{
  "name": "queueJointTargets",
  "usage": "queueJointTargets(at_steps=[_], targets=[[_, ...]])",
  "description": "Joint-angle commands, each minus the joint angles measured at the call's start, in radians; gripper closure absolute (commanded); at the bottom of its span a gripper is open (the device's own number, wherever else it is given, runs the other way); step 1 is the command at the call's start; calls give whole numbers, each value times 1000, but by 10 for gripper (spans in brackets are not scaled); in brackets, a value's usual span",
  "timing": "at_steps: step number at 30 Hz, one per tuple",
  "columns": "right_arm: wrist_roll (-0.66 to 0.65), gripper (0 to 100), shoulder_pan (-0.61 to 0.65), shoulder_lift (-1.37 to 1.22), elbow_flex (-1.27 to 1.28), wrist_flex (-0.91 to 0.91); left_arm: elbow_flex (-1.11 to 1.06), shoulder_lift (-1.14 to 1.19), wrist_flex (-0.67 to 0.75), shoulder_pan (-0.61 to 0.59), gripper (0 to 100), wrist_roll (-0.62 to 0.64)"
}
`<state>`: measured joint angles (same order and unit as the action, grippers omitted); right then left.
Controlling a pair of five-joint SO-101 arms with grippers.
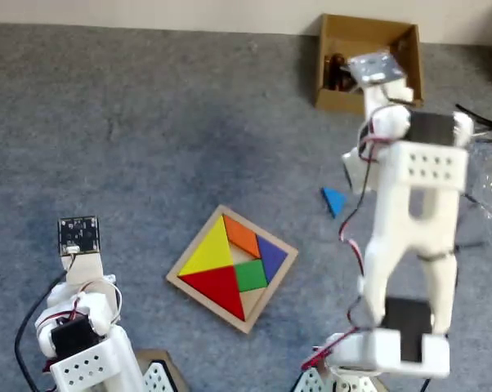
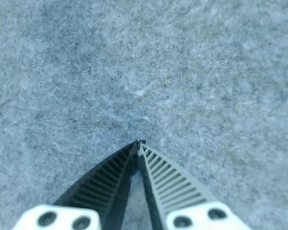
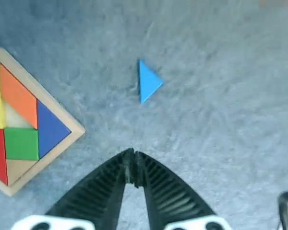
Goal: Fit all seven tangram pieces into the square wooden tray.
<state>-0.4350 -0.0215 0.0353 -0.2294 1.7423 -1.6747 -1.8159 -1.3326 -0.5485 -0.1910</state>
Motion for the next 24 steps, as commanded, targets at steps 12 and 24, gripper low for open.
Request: queueJointTargets(at_steps=[12, 24], targets=[[98, 988, 151, -285, -8, -242, -21, -5, -5, 15, 995, 9], [130, 919, 150, -478, -8, -280, -21, -5, -5, 15, 995, 9]])
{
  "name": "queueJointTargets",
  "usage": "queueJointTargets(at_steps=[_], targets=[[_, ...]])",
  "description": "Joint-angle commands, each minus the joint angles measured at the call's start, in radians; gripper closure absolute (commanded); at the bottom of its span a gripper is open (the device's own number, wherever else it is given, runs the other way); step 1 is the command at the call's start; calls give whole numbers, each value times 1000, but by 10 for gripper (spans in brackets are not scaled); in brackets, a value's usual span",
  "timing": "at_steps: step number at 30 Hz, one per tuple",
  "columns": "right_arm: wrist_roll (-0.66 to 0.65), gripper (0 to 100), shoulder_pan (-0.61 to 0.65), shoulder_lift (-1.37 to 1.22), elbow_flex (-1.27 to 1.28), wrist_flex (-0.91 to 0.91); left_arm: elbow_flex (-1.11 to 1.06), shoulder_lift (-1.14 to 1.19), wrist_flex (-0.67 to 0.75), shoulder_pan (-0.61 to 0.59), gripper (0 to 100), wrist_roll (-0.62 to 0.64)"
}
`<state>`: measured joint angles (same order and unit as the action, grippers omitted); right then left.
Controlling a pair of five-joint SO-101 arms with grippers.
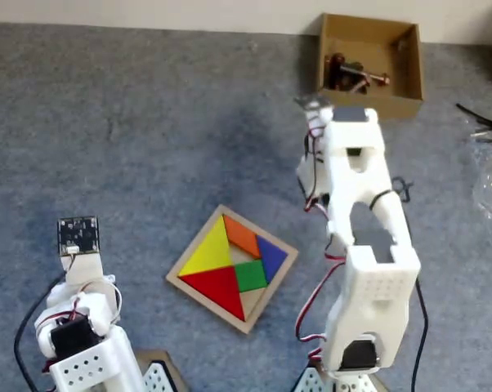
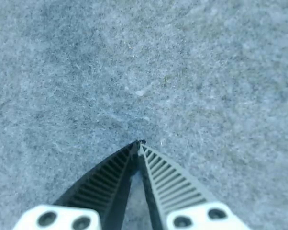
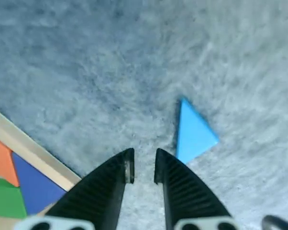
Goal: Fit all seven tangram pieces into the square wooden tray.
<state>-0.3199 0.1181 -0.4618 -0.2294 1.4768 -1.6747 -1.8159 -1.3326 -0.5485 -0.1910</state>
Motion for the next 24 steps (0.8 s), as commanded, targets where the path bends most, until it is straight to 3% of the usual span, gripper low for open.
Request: queueJointTargets(at_steps=[1, 11, 24], targets=[[17, 919, 10, 18, -8, -15, -21, -5, -5, 15, 995, 9], [15, 915, -102, 16, -8, -101, -21, -5, -5, 15, 995, 9], [15, 914, -111, -88, -15, -120, -21, -5, -5, 15, 995, 9]])
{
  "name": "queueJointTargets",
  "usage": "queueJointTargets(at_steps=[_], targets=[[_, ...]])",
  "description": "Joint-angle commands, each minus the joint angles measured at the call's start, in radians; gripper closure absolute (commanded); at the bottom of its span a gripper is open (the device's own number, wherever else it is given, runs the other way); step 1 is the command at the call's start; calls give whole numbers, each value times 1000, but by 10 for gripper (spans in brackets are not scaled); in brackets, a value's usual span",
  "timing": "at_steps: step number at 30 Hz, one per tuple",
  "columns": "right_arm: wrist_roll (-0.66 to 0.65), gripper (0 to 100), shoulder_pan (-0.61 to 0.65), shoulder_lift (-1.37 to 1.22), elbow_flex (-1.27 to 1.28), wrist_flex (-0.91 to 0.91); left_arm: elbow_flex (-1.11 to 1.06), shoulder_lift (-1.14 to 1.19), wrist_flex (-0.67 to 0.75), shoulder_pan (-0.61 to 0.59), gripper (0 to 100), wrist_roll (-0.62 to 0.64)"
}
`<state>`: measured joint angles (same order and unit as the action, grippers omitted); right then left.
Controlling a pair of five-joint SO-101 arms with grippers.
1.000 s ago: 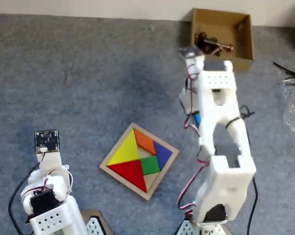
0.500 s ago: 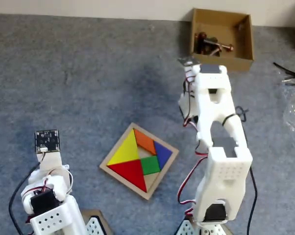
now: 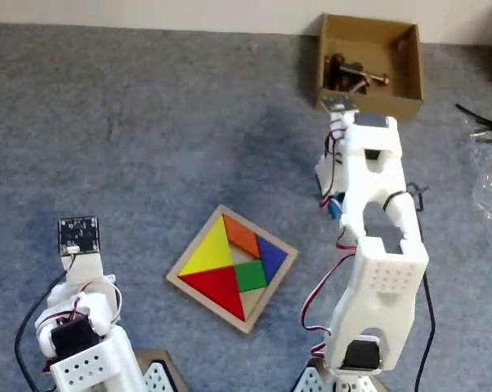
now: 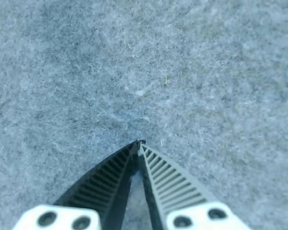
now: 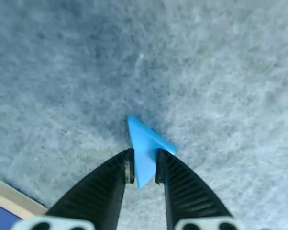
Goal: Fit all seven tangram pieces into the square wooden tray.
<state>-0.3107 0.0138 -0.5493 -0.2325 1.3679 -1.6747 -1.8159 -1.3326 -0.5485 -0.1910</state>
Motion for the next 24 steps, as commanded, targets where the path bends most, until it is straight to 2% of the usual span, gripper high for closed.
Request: queueJointTargets(at_steps=[1, 6, 10, 20, 24], targets=[[6, 914, -7, -2, -12, -12, -21, -5, -5, 15, 995, 9], [6, 914, -24, -4, -12, 18, -21, -5, -5, 15, 995, 9], [-57, 914, -35, -5, -13, 54, -21, -5, -5, 15, 995, 9], [-95, 911, -73, -5, -13, 59, -21, -5, -5, 15, 995, 9], [-110, 860, -73, -7, -13, 58, -21, -5, -5, 15, 995, 9]])
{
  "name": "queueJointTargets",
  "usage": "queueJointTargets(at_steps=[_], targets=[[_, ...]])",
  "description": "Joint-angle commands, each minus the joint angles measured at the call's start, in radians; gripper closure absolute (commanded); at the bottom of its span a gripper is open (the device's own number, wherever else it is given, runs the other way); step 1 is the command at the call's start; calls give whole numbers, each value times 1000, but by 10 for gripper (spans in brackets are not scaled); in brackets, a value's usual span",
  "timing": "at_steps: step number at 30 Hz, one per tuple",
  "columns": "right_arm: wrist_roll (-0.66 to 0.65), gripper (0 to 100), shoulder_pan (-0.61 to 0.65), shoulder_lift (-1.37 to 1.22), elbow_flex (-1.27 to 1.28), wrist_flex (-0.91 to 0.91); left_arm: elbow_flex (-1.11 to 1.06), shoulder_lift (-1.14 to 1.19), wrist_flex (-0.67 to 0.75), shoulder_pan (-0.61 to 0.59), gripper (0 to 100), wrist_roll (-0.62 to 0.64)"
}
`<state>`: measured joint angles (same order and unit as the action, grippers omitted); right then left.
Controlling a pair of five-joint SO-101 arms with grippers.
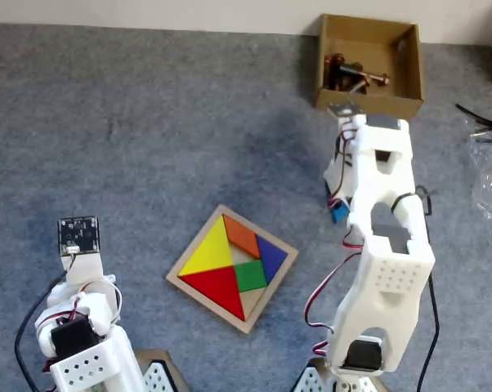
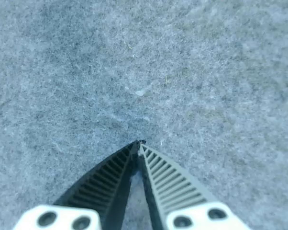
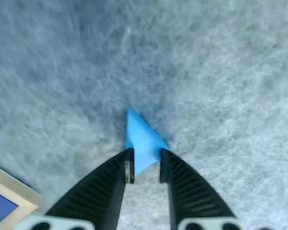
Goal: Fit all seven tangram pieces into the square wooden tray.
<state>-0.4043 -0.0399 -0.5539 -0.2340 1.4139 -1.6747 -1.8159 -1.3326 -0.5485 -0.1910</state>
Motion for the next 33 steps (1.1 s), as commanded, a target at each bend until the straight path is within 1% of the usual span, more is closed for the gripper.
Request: queueJointTargets(at_steps=[1, 11, 13, 20, 24, 33], targets=[[-17, 854, -19, -2, -12, 12, -21, -5, -5, 15, 995, 9], [-18, 854, -53, -2, -10, 5, -21, -5, -5, 15, 995, 9], [-18, 854, -44, -2, -5, 5, -21, -5, -5, 15, 995, 9], [-8, 854, 48, -2, -2, 4, -21, -5, -5, 15, 995, 9], [48, 854, 88, -2, -1, 5, -21, -5, -5, 15, 995, 9], [52, 854, 97, -2, 25, 4, -21, -5, -5, 15, 995, 9]])
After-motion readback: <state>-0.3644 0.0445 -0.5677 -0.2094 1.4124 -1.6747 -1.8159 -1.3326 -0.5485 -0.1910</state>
